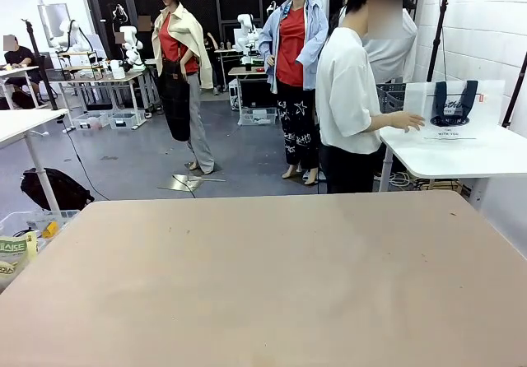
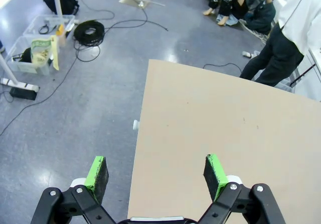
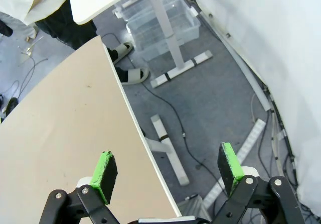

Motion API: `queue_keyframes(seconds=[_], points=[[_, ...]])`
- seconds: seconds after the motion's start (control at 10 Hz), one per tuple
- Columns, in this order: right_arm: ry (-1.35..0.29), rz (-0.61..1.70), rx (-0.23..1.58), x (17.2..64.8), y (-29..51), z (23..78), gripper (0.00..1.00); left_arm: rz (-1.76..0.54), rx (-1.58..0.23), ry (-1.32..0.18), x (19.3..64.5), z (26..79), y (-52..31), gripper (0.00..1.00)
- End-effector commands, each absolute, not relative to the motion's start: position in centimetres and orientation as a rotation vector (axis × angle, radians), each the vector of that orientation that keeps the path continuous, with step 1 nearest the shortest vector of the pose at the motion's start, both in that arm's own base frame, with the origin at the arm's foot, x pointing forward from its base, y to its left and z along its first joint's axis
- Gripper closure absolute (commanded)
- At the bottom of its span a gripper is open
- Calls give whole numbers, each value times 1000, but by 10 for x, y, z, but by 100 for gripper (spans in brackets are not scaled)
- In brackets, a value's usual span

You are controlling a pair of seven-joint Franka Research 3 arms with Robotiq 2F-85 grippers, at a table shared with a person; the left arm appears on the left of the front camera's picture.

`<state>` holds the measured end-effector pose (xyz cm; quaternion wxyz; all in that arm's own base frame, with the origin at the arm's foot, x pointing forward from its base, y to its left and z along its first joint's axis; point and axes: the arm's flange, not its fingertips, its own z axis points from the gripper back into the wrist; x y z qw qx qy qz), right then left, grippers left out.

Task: Transfer purchased items from the store into the shopping bag.
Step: Open the Reusable shopping bag in the center of the table.

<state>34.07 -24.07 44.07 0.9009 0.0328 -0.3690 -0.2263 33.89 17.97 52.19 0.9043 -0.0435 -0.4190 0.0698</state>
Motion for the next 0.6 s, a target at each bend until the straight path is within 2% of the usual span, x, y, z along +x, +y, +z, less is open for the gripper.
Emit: queue_keyframes(seconds=[0.0,0.5], points=[[-759,-458,67,339,-242,440,0,150,-89,-866,337,522,181,0],[-759,-458,67,339,-242,440,0,150,-89,-866,337,522,181,0]])
